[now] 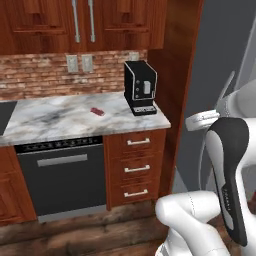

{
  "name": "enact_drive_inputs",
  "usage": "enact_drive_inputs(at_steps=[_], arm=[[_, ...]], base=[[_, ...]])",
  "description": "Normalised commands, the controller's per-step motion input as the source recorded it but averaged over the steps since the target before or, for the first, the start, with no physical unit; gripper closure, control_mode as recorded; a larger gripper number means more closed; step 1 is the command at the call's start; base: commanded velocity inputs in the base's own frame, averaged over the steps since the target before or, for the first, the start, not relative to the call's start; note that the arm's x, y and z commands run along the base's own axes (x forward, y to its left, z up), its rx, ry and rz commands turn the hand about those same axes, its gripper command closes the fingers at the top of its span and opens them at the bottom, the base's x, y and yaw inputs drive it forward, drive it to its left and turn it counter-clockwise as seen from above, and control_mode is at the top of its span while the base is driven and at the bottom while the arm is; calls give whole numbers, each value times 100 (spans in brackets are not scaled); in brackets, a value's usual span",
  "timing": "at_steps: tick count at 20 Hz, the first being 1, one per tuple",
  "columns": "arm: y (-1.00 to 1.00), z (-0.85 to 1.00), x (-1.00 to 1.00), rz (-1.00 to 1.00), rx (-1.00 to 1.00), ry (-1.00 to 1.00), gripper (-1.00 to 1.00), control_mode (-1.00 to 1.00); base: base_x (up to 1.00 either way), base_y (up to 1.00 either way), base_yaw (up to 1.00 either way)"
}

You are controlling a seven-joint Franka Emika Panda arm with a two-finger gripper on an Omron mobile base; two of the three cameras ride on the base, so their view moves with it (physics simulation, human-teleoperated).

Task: Open the fridge, remove the pear, lime, and steak, and place them on any counter.

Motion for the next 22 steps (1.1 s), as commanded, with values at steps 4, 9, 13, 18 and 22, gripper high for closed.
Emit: enact_drive_inputs(at_steps=[4, 9, 13, 18, 22], arm=[[0, 0, 0, 0, 0, 0, -100, 100], [0, 0, 0, 0, 0, 0, -100, 100], [0, 0, 0, 0, 0, 0, -100, 100], [0, 0, 0, 0, 0, 0, -100, 100], [0, 0, 0, 0, 0, 0, -100, 100]], base=[[-39, -11, 1], [8, -97, 8], [6, -100, 10], [0, -100, 8], [14, -93, 6]])
